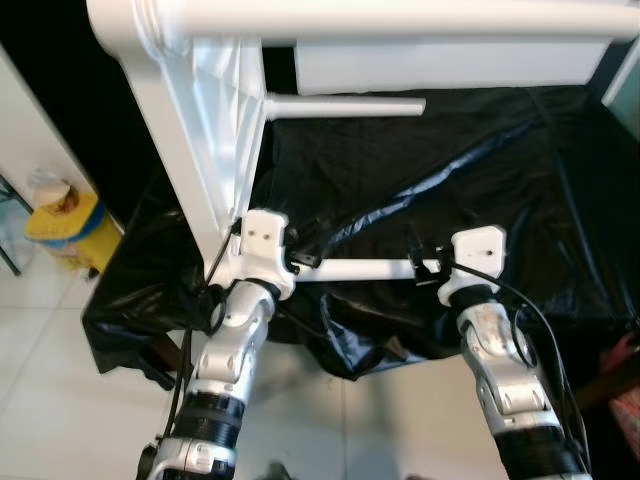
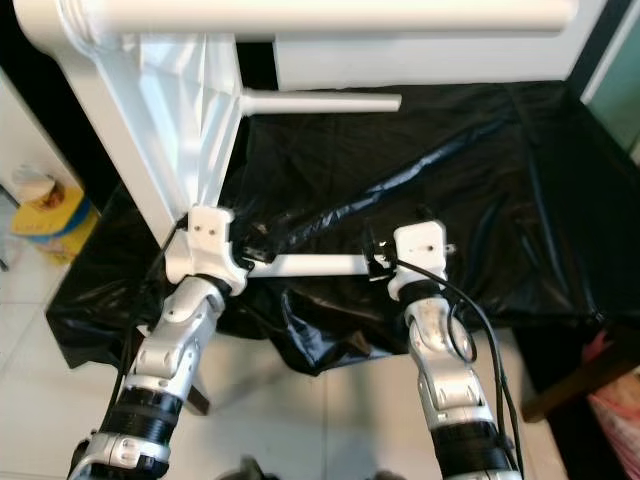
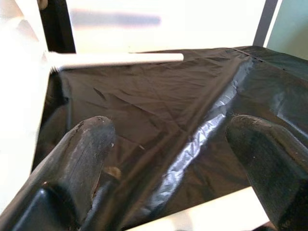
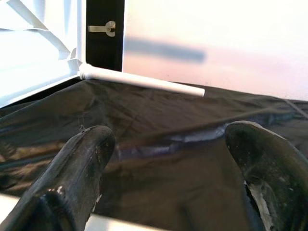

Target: Building children table

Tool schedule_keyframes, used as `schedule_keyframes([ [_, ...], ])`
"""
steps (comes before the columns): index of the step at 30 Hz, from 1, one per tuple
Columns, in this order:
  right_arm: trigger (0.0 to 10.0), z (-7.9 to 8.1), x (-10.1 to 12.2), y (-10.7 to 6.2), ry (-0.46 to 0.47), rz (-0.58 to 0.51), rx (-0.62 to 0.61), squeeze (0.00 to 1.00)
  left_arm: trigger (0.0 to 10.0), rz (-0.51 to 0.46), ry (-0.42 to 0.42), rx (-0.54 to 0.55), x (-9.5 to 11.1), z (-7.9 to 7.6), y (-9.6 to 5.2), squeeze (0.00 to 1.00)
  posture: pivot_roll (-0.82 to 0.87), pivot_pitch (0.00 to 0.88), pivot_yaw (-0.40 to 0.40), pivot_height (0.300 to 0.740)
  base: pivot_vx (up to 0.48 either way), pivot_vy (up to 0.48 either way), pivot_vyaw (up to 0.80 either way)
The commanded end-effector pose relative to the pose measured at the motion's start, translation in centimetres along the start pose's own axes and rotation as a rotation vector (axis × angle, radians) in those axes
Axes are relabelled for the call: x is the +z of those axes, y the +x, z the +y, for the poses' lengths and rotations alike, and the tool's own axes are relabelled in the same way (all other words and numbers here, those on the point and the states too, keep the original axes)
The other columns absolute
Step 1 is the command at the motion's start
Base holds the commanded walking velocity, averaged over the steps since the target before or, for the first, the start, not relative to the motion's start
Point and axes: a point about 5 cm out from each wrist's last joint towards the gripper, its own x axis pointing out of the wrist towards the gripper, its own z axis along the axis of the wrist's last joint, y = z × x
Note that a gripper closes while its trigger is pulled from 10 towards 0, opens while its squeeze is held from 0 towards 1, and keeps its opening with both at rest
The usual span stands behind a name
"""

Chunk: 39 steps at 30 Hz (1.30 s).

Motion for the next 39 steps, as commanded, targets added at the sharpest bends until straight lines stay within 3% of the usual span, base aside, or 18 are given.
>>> schedule_keyframes([
  [1, 10.0, -0.7, -0.7, -0.4, -0.018, 0.031, -0.027, 0.00, 10.0, 0.034, 0.026, -0.039, -0.6, -0.7, -0.1, 0.00, -0.04, 0.064, 0.026, 0.740, 0.000, 0.000, 0.00],
  [8, 10.0, -1.2, -0.9, -0.8, -0.050, 0.037, -0.065, 0.00, 10.0, 0.065, 0.061, -0.085, -0.8, -1.1, -0.4, 0.00, -0.03, 0.072, 0.033, 0.740, 0.000, 0.000, 0.00],
  [12, 10.0, -1.6, -0.8, -0.9, -0.102, 0.031, -0.118, 0.00, 10.0, 0.124, 0.060, -0.176, -1.4, -1.9, -1.0, 0.00, -0.03, 0.079, 0.041, 0.740, 0.000, 0.000, 0.00],
  [14, 10.0, -1.9, -0.3, -0.8, -0.154, 0.002, -0.150, 0.00, 10.0, 0.192, 0.045, -0.239, -2.3, -2.6, -1.8, 0.00, -0.03, 0.085, 0.045, 0.740, 0.000, 0.000, 0.00],
  [15, 10.0, -1.9, -0.3, -0.8, -0.154, 0.002, -0.150, 0.00, 10.0, 0.192, 0.045, -0.239, -2.3, -2.6, -1.8, 0.00, -0.03, 0.085, 0.045, 0.740, 0.000, 0.000, 0.00],
  [20, 10.0, -2.1, 1.2, -0.7, -0.323, -0.075, -0.188, 0.00, 10.0, 0.308, -0.007, -0.238, -4.0, -3.1, -2.9, 0.00, -0.02, 0.090, 0.047, 0.740, 0.000, 0.000, 0.00],
  [23, 10.0, -1.6, 3.5, -0.4, -0.451, -0.205, -0.209, 0.00, 10.0, 0.344, -0.083, -0.168, -4.5, -3.0, -3.2, 0.00, -0.02, 0.094, 0.047, 0.740, 0.000, 0.000, 0.00],
  [24, 10.0, -0.9, 4.9, -0.2, -0.512, -0.294, -0.187, 0.00, 10.0, 0.338, -0.133, -0.158, -4.3, -3.1, -3.2, 0.00, -0.02, 0.096, 0.046, 0.740, 0.000, 0.000, 0.00],
  [26, 10.0, -0.5, 5.8, -0.1, -0.548, -0.350, -0.170, 0.00, 10.0, 0.332, -0.164, -0.156, -4.1, -3.2, -3.2, 0.00, -0.02, 0.096, 0.046, 0.740, 0.000, 0.000, 0.00],
  [28, 10.0, 0.3, 7.8, 0.2, -0.679, -0.493, -0.163, 0.00, 10.0, 0.315, -0.206, -0.186, -3.5, -3.5, -3.3, 0.00, -0.02, 0.097, 0.045, 0.740, 0.000, 0.000, 0.00],
  [34, 10.0, 0.5, 9.9, 1.5, -0.802, -0.648, -0.230, 0.00, 10.0, 0.296, -0.132, -0.297, -3.1, -4.5, -3.8, 0.00, -0.02, 0.096, 0.038, 0.740, 0.000, 0.000, 0.00],
  [39, 10.0, 0.3, 11.7, 2.6, -0.870, -0.740, -0.279, 0.00, 10.0, 0.282, -0.124, -0.271, -2.7, -4.0, -3.3, 0.00, -0.01, 0.095, 0.030, 0.740, 0.000, 0.000, 0.00],
])
